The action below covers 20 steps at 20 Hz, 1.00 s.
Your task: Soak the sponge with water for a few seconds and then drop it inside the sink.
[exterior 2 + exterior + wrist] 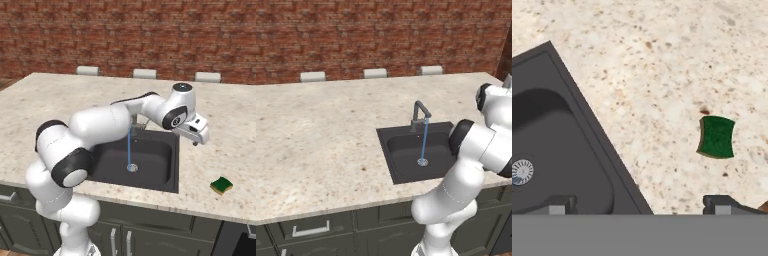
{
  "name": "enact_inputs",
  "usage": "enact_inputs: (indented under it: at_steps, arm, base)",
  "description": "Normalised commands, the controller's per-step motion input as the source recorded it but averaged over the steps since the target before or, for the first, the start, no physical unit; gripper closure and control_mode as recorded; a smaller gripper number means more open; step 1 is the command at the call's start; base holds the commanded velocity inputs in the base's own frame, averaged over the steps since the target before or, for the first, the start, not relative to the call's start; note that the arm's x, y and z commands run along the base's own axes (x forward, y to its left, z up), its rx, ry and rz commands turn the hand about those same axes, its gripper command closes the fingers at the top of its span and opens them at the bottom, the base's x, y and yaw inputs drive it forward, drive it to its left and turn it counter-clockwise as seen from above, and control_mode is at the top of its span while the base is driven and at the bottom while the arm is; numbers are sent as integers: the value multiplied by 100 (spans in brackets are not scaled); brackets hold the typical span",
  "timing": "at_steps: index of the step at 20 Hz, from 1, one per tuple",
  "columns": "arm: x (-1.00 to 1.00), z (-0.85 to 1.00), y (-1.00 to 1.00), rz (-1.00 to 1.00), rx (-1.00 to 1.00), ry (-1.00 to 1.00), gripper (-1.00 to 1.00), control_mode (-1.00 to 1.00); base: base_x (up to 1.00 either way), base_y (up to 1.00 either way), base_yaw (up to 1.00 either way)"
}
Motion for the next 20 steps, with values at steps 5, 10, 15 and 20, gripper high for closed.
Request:
enact_inputs:
  at_steps: [5,10,15,20]
  arm:
    - [0,-31,-42,-3,4,0,-100,-100]
    - [0,-38,-48,-3,5,0,-100,-100]
    - [3,-39,-51,-2,4,1,-100,-100]
    - [0,-14,-53,-1,1,6,-100,-100]
  base:
    - [0,0,0]
    - [0,0,0]
    - [0,0,0]
    - [0,0,0]
